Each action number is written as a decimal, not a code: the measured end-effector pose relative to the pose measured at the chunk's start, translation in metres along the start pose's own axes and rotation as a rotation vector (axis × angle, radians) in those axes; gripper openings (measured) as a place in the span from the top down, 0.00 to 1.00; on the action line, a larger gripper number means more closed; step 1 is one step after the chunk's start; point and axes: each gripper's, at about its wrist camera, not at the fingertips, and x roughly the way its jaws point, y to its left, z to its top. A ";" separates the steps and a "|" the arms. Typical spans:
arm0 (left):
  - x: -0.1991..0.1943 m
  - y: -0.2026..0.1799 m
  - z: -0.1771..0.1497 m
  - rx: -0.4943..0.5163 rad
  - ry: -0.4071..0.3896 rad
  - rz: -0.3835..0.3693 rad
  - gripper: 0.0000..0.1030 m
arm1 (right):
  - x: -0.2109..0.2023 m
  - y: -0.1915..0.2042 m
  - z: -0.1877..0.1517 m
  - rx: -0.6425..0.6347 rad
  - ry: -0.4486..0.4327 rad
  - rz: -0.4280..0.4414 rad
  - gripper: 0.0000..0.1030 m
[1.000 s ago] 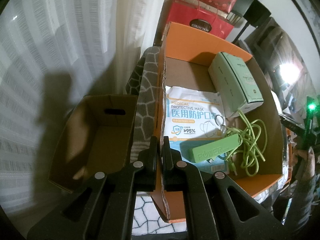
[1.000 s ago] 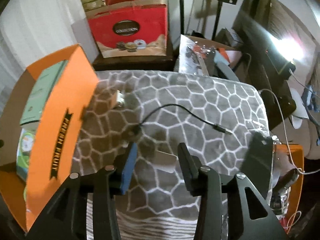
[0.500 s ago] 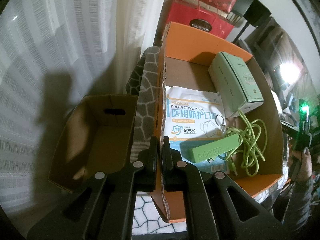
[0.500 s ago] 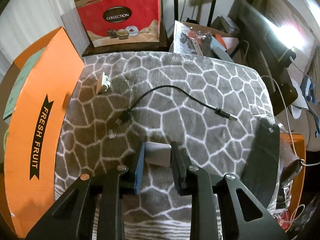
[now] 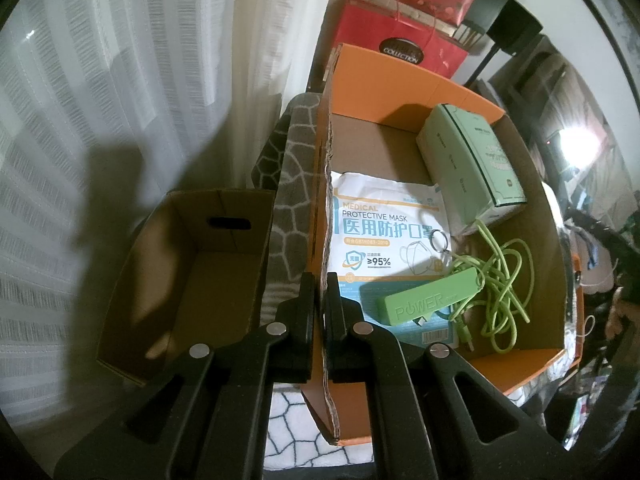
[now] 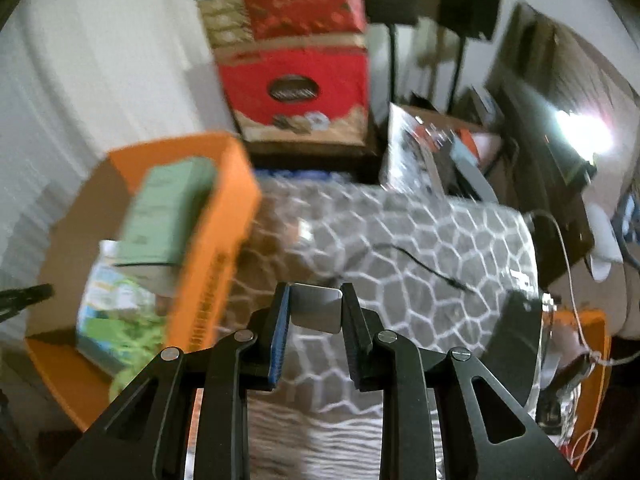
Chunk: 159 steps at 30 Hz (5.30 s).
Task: Organize objects
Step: 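Carry the beige piece into the box with the right tool and release, then move the right tool back over the cloth to the small white plug, then grasp the small white plug with the right tool, then lift the white plug with the right tool and carry it over the box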
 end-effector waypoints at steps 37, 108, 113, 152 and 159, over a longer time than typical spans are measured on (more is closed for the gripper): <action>-0.001 -0.005 -0.001 0.004 0.001 -0.002 0.96 | 0.058 0.201 0.007 -0.237 0.082 0.210 0.62; 0.000 -0.008 0.000 0.011 0.004 -0.005 0.96 | 0.122 -0.008 0.039 0.070 0.098 0.001 0.48; 0.000 -0.008 0.000 0.012 0.003 -0.003 0.96 | 0.137 -0.008 0.041 0.066 0.116 0.006 0.64; 0.000 -0.002 0.003 0.027 -0.005 0.015 0.96 | -0.001 0.040 0.021 -0.051 -0.161 -0.007 0.86; 0.000 0.000 0.005 0.019 -0.001 0.009 0.96 | -0.014 0.059 0.019 -0.071 -0.167 0.036 0.86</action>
